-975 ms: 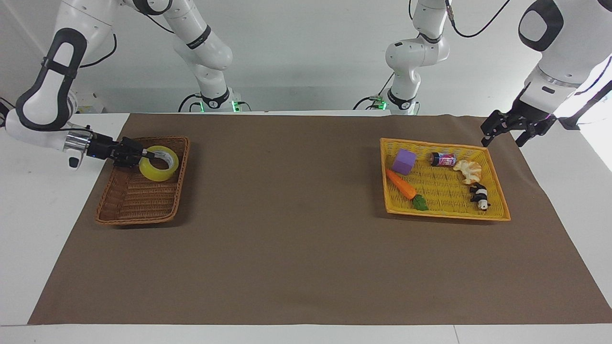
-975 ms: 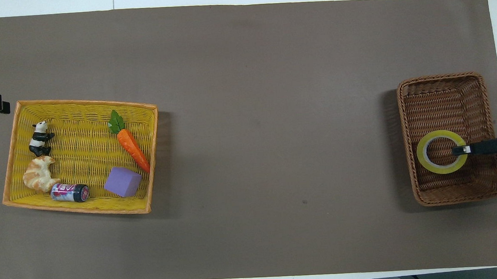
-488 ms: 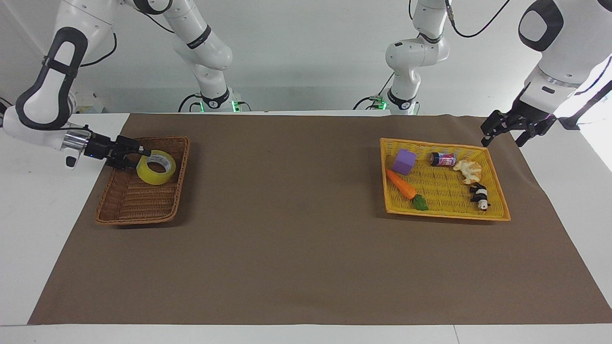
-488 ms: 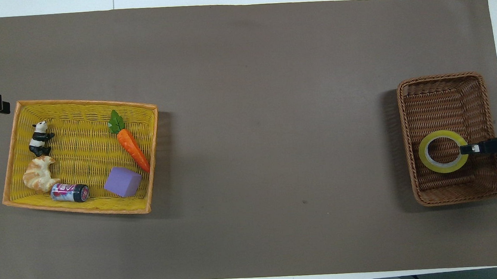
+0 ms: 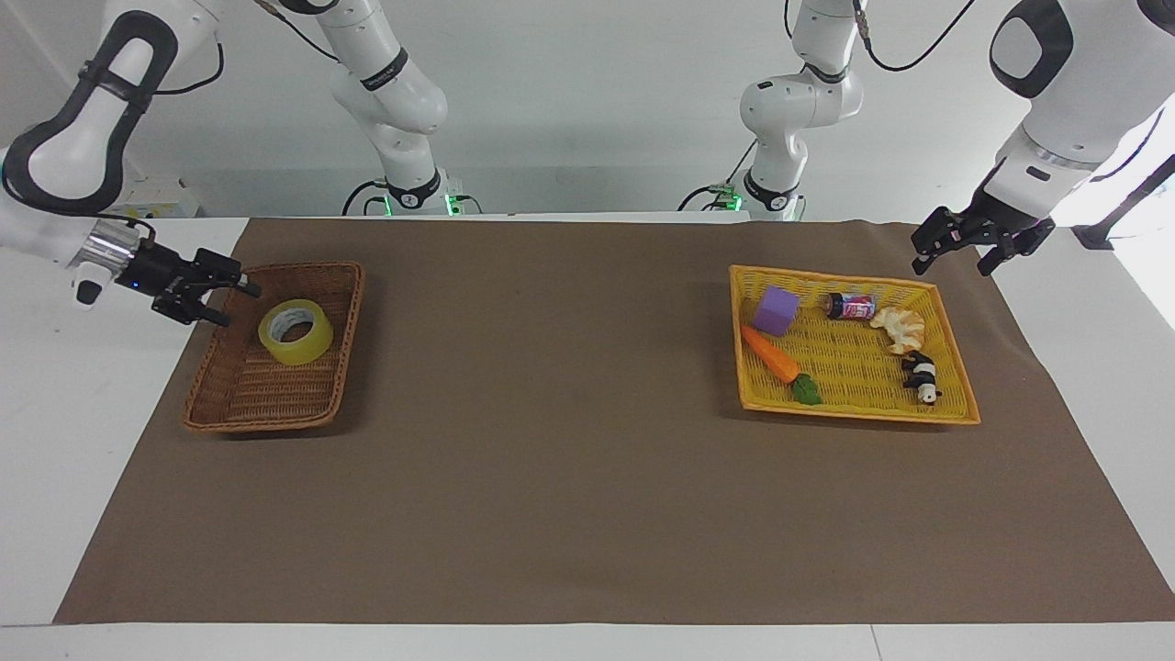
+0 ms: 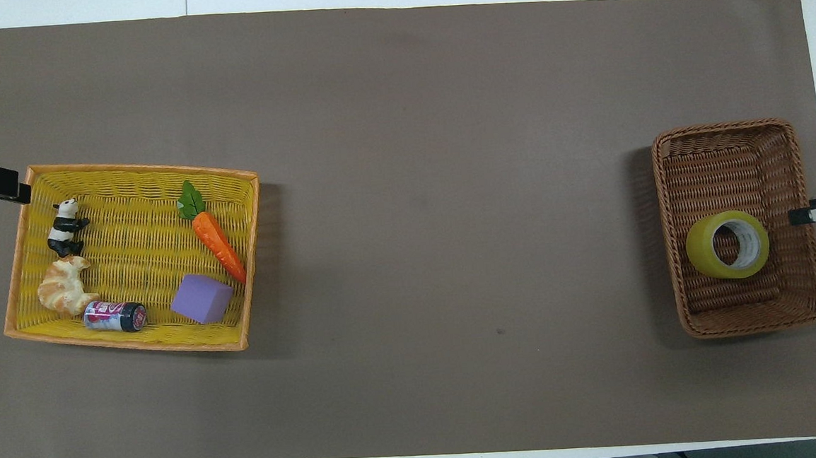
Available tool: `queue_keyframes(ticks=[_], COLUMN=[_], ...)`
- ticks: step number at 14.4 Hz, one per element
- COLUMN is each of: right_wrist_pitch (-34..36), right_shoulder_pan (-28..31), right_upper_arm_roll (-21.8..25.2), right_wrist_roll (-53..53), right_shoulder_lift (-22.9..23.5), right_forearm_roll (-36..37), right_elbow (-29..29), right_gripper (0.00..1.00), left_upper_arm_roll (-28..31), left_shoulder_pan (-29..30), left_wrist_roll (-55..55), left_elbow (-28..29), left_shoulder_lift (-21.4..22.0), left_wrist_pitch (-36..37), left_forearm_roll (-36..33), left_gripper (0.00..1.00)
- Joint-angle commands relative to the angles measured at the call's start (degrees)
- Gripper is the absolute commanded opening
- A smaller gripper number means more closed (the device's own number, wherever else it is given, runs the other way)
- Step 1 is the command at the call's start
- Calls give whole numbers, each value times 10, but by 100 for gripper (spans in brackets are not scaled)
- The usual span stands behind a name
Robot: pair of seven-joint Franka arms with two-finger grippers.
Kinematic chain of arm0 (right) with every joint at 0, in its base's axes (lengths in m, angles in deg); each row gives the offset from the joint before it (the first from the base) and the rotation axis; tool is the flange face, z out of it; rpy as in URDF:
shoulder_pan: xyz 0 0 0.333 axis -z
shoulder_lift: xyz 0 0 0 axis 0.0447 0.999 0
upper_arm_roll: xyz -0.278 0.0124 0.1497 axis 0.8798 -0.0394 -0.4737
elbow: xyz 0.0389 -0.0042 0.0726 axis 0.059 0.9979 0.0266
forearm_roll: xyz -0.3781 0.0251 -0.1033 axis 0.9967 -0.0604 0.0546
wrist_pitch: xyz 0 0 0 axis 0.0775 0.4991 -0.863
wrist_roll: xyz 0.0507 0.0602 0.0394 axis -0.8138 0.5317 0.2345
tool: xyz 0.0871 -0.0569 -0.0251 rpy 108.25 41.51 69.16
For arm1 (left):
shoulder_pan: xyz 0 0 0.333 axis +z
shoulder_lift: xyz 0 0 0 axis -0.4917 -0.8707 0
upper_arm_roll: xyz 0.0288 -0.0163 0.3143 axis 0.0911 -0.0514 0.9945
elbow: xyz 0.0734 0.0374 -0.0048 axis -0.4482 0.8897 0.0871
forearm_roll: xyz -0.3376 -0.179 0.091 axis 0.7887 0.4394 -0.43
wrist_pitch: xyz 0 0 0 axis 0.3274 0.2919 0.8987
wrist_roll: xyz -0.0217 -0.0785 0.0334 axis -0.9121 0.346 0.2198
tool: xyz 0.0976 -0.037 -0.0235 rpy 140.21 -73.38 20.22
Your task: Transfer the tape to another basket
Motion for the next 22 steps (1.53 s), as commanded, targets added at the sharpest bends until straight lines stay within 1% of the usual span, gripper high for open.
queue_keyframes(ticks=[1,3,5,6,8,10,11,12,13,15,16,18,21,22], right_wrist_pitch=[-8,3,29,37,40,93,120,142,147,148,146,139,142,141], right_shoulder_pan=[-48,-99,-144,-167,-195,-213,-215,-214,-215,-240,-245,-249,-249,-249], right_upper_arm_roll=[-7,-7,-8,-7,-9,-10,-14,-18,-19,-17,-18,-18,-17,-16], right_wrist_roll=[-72,-163,-273,-312,-349,-361,-374,-388,-393,-394,-398,-441,-446,-447], right_shoulder_lift=[-15,-22,-41,-55,-78,-77,-69,-50,-43,-47,-51,-69,-105,-102], right_forearm_roll=[56,123,162,173,205,232,243,244,246,284,286,283,283,283], right_elbow=[-44,-85,-102,-103,-115,-160,-191,-213,-221,-225,-224,-213,-186,-189], right_gripper=[100,100,100,100,100,100,100,100,100,100,100,100,100,100], left_upper_arm_roll=[-1,-1,0,-1,0,0,0,0,-1,0,0,0,1,3], left_shoulder_pan=[-10,-11,-11,-11,-12,-14,-18,-19,-18,-19,-20,-19,-14,-13], left_wrist_roll=[-4,-4,-4,-4,-4,-4,-4,-4,-4,-7,-9,-9,-8,-7], left_elbow=[-46,-54,-54,-54,-55,-65,-77,-84,-85,-86,-83,-59,-60,-63], left_shoulder_lift=[-12,-15,-18,-21,-31,-42,-51,-58,-59,-59,-58,-45,-44,-41], left_wrist_pitch=[59,66,68,71,71,71,71,71,67,66,59,56,28,27], left_forearm_roll=[-11,-3,-8,-10,-9,-7,-9,-10,-9,-10,-8,-6,-10,-10], left_gripper=[100,100,100,100,100,100,100,100,100,100,100,100,100,100])
